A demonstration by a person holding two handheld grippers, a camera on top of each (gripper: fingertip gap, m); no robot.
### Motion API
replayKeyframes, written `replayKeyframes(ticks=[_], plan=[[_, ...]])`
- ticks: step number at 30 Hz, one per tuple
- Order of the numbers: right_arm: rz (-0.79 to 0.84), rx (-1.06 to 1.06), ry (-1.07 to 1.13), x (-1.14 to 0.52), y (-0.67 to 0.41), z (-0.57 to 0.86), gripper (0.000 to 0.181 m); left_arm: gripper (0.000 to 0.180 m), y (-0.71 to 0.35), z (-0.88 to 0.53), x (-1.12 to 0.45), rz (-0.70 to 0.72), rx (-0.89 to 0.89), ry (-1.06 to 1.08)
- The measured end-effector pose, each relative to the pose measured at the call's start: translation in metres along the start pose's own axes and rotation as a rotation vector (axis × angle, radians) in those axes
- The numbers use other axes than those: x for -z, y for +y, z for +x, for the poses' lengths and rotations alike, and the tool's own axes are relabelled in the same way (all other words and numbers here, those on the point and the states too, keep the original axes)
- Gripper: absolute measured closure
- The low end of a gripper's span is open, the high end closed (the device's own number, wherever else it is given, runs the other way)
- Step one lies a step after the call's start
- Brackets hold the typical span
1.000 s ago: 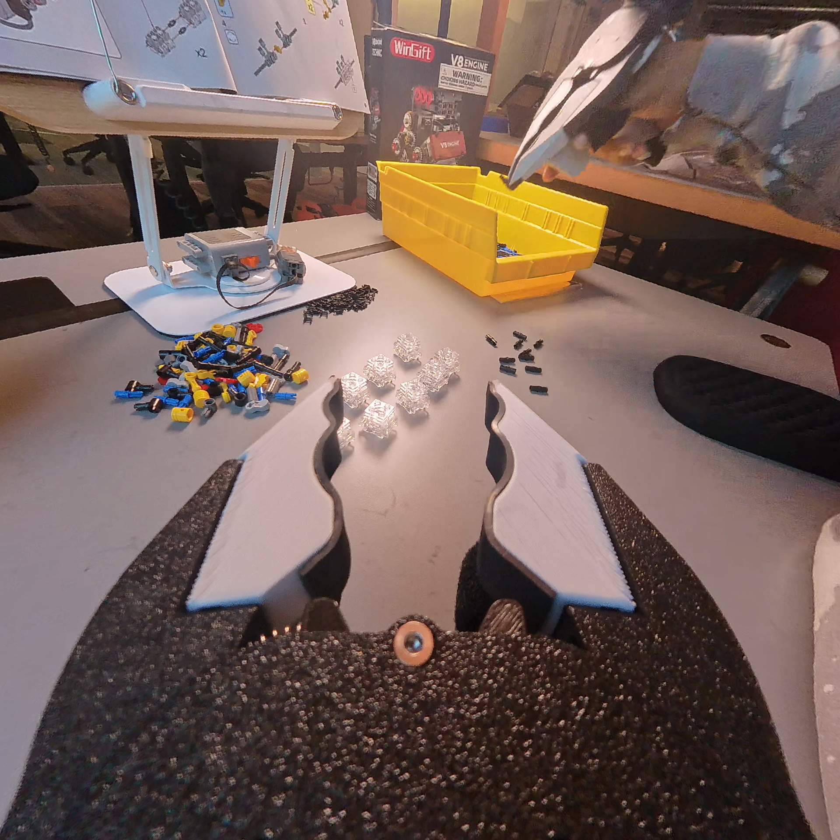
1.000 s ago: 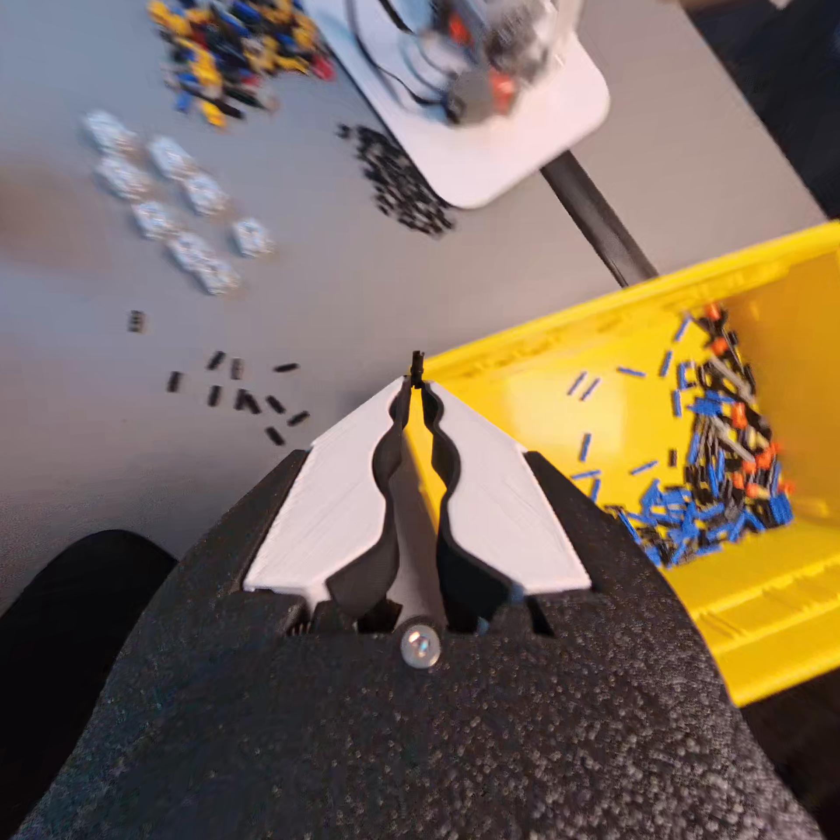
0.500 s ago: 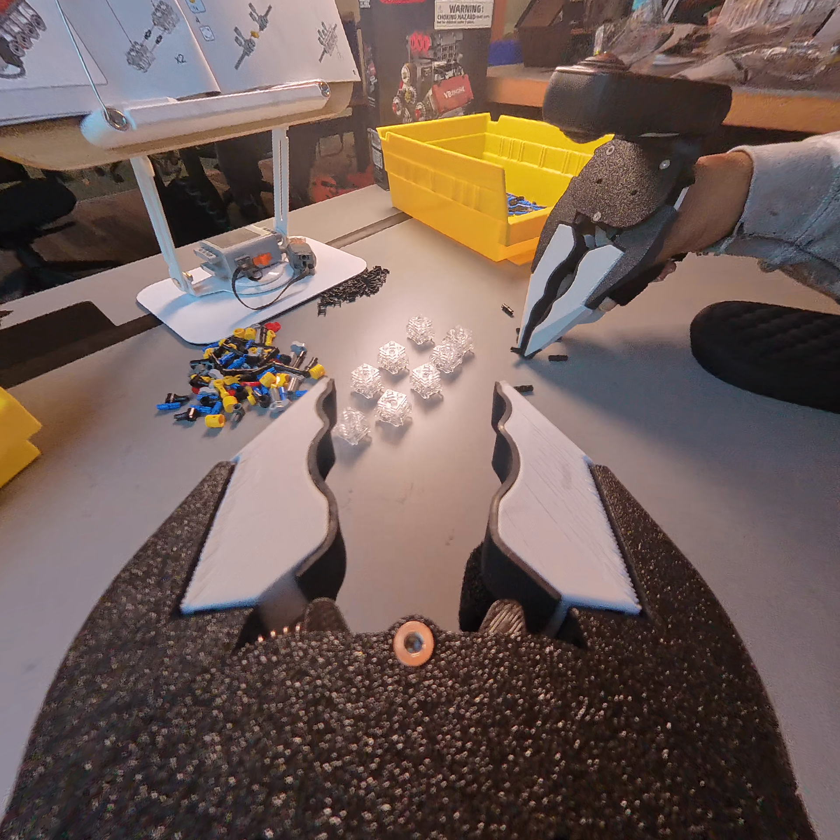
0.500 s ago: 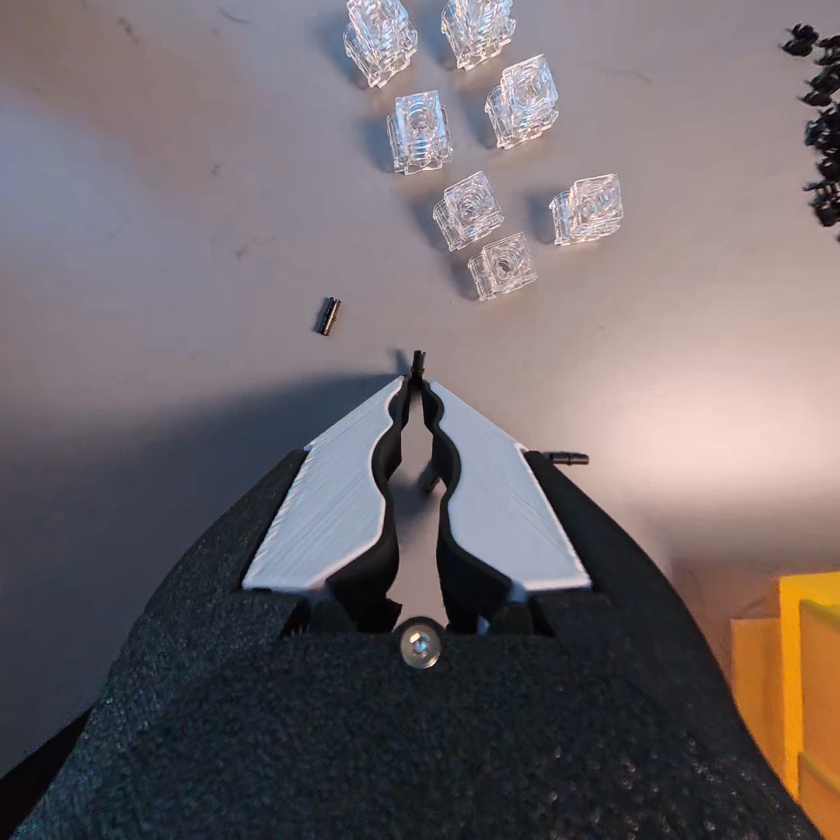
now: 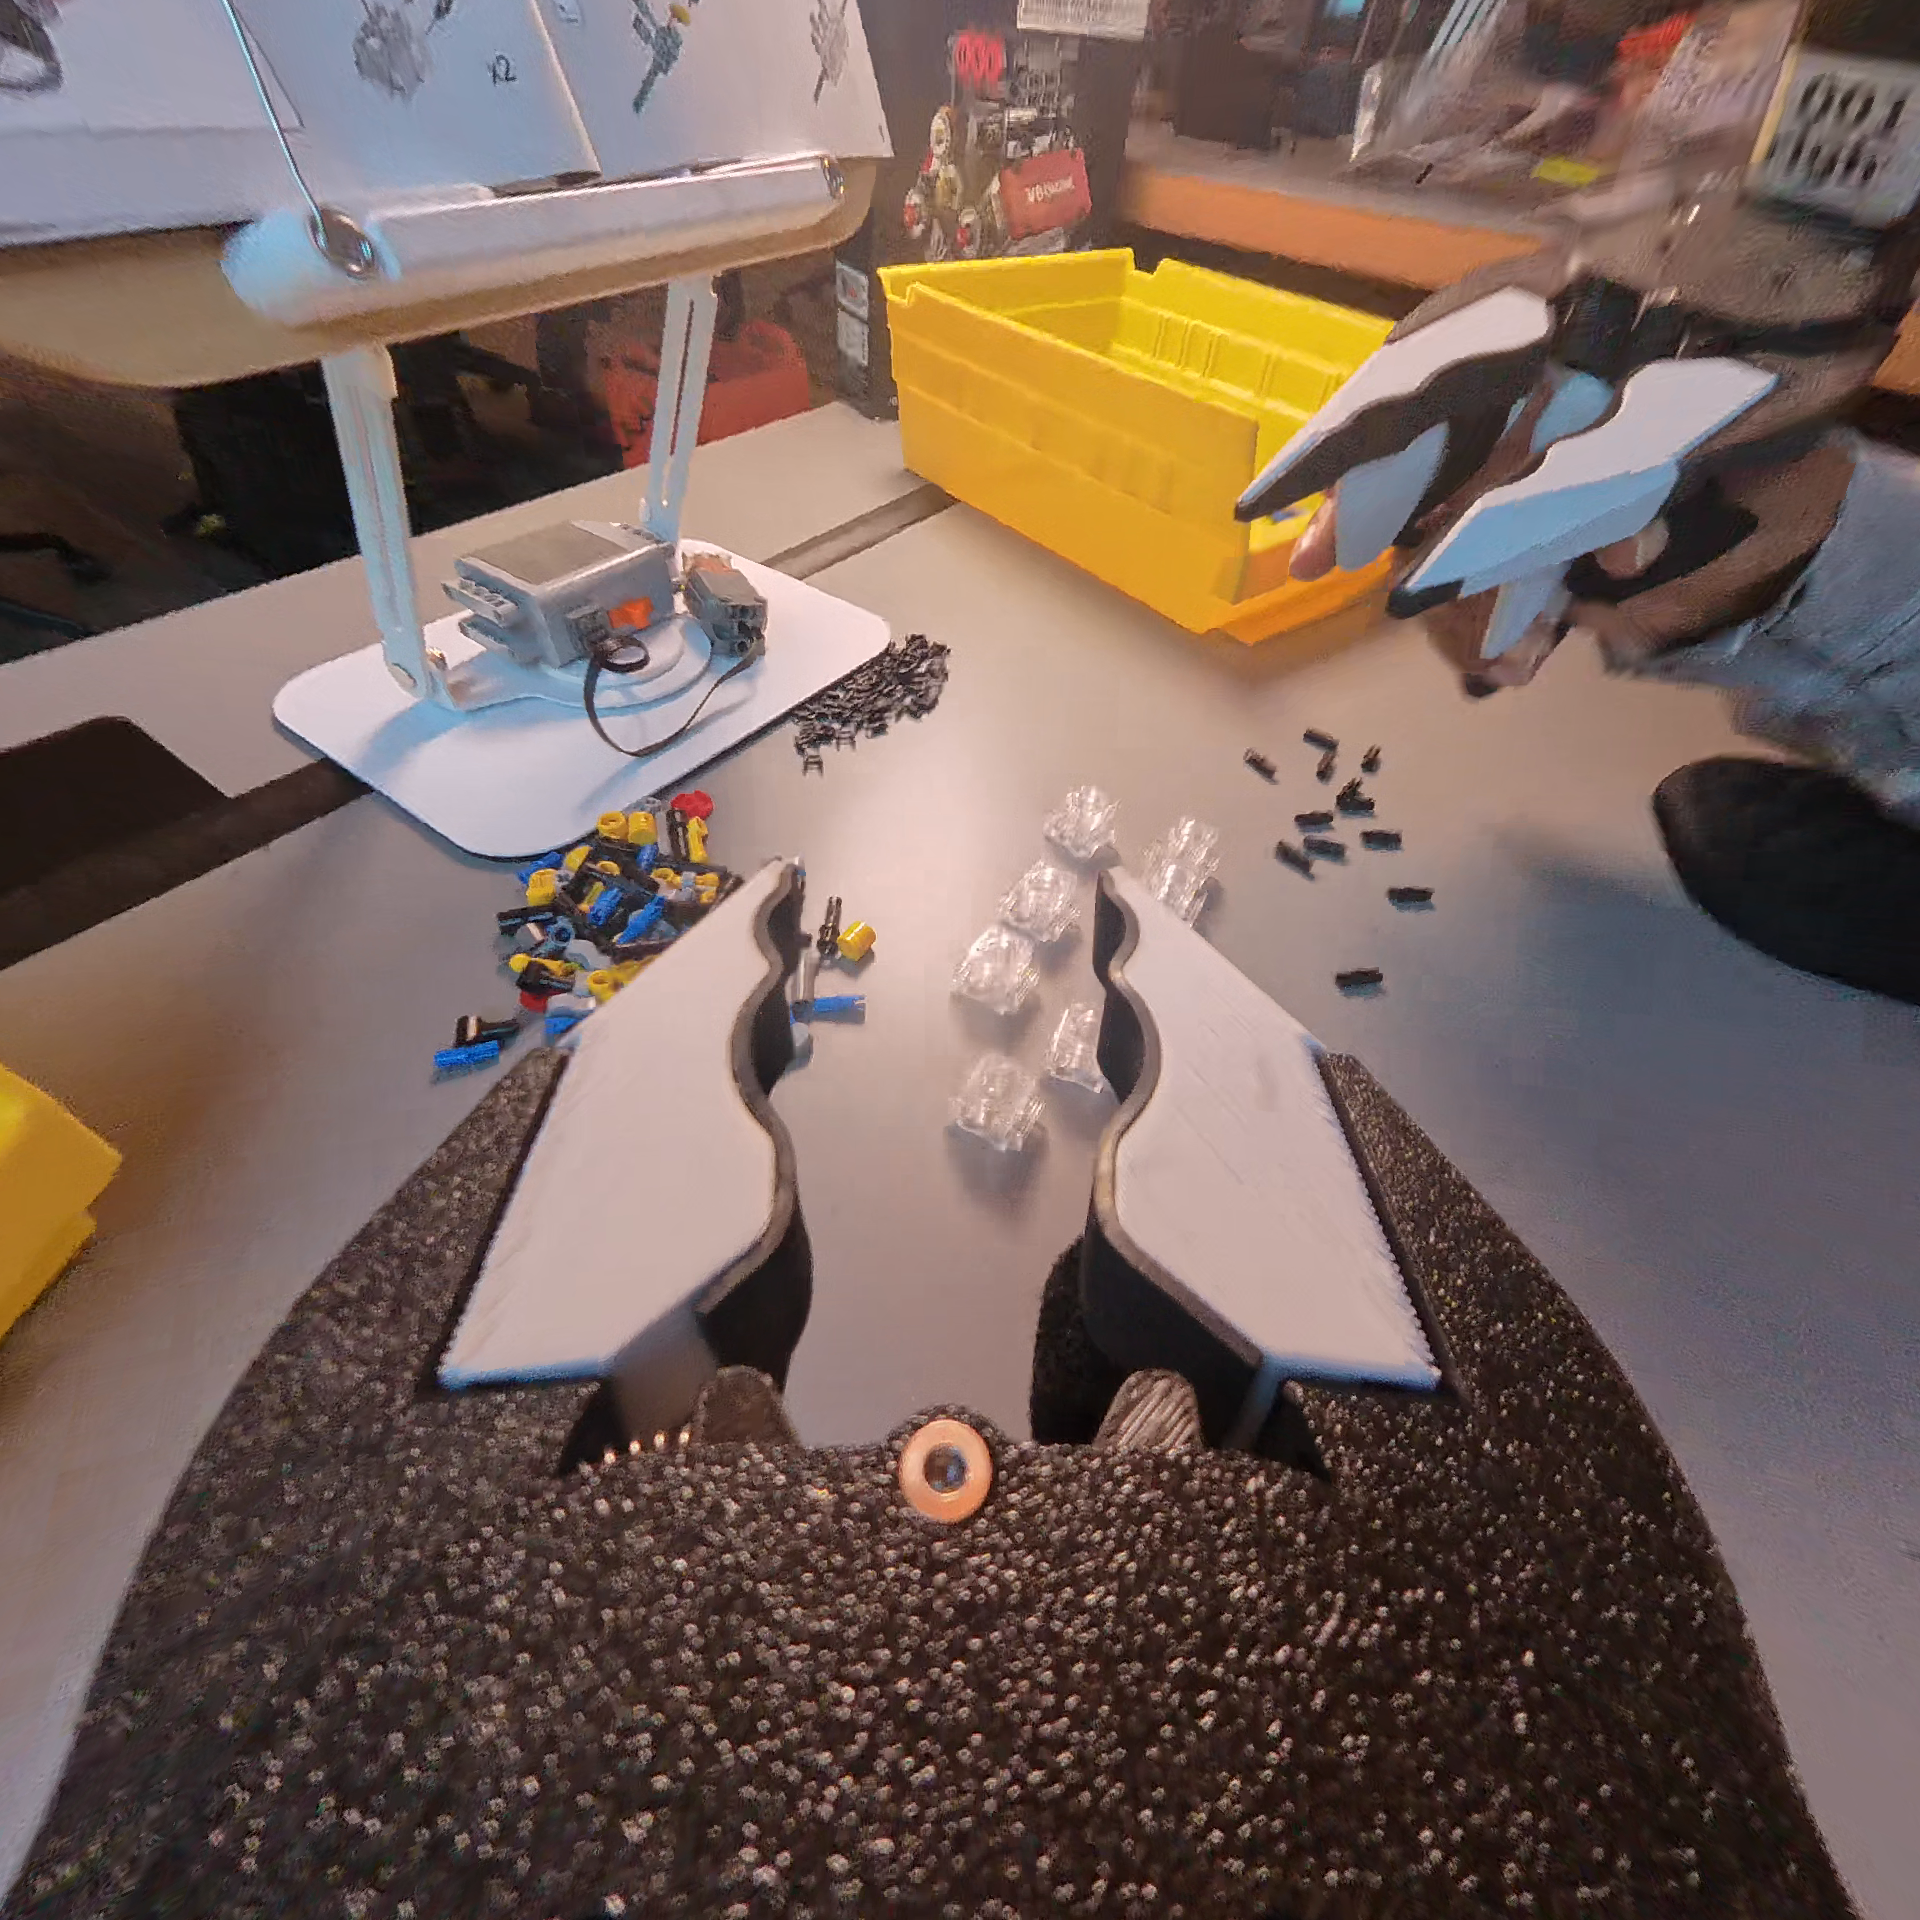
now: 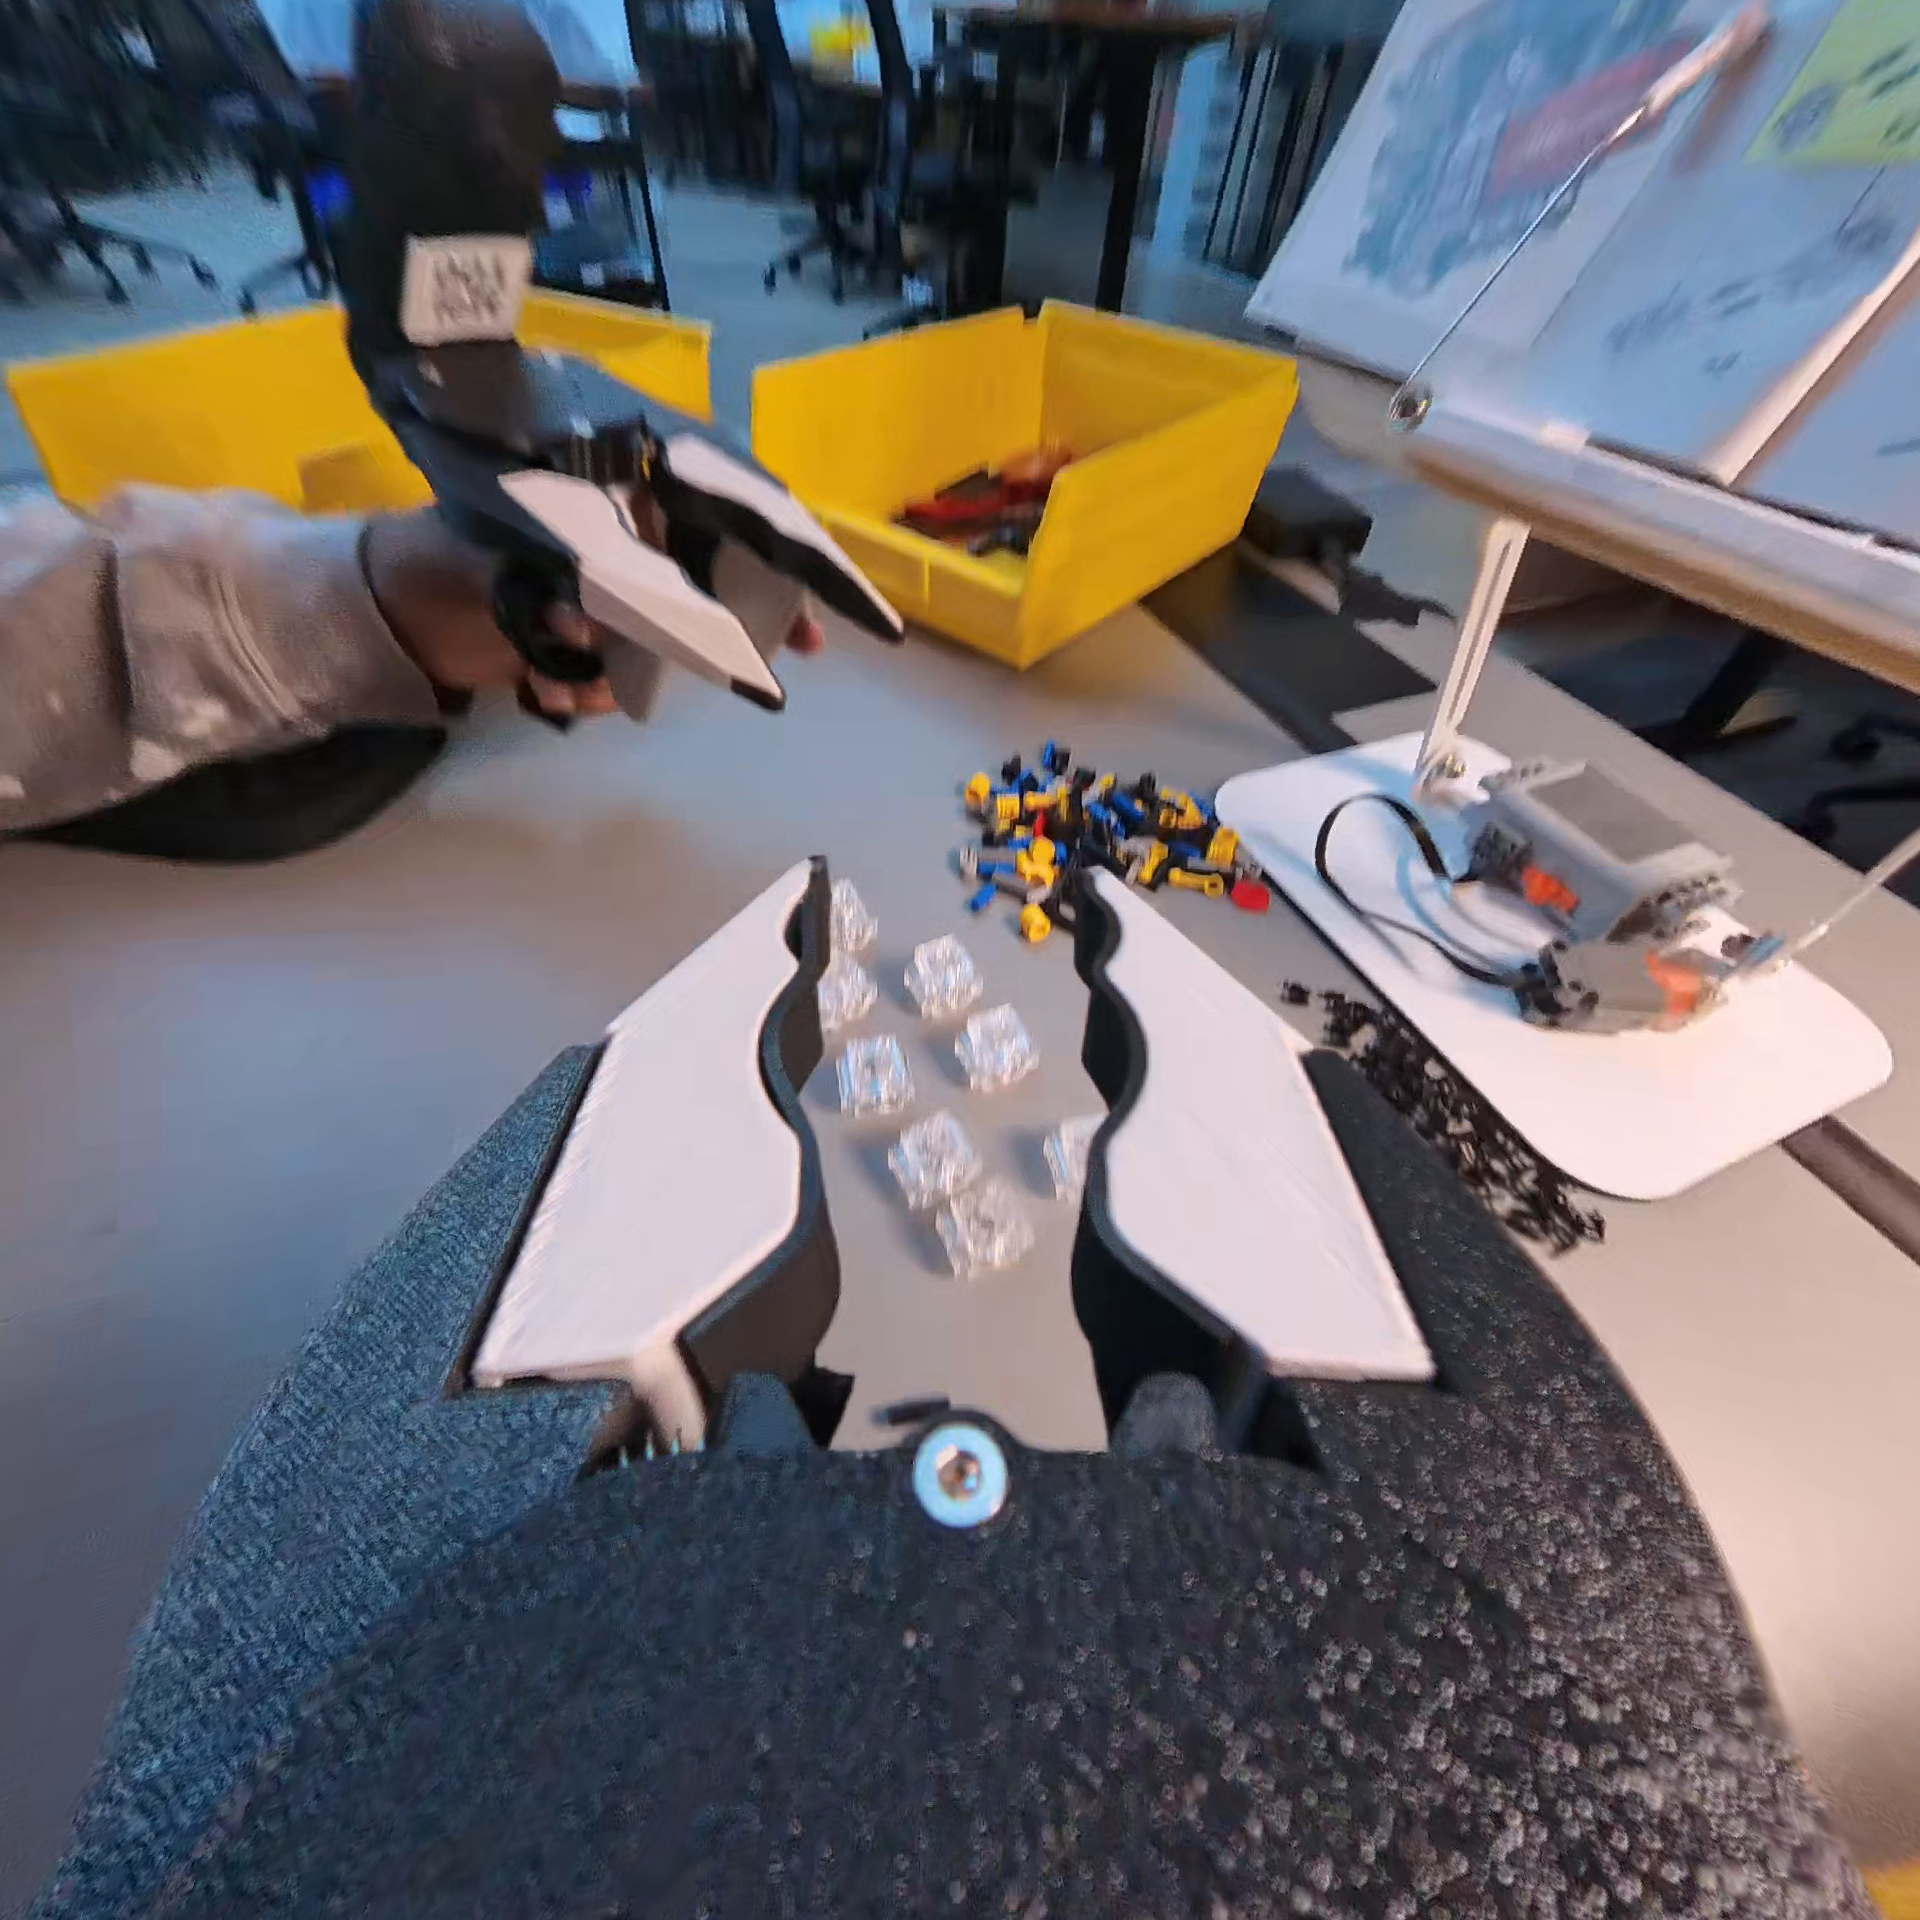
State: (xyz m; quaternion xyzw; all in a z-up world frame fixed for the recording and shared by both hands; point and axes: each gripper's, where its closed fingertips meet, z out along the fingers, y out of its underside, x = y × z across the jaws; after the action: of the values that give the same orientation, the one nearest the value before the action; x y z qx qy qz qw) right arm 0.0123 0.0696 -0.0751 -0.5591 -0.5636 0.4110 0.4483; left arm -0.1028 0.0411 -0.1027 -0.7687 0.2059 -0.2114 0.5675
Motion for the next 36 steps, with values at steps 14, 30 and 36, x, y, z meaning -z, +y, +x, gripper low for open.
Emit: replayKeyframes(ticks=[14,30,36], plan=[[0.234,0.094,0.116,-0.004,-0.003,-0.005,0.146,0.167,-0.054,-0.03,0.057,0.43,-0.225,-0.295],[0.231,0.219,0.103,-0.019,-0.004,-0.009,0.181,0.166,-0.088,-0.034,0.049,0.432,-0.36,-0.354],[0.212,0.182,0.091,-0.02,-0.003,-0.009,0.181,0.106,-0.097,-0.03,0.035,0.391,-0.222,-0.259]])
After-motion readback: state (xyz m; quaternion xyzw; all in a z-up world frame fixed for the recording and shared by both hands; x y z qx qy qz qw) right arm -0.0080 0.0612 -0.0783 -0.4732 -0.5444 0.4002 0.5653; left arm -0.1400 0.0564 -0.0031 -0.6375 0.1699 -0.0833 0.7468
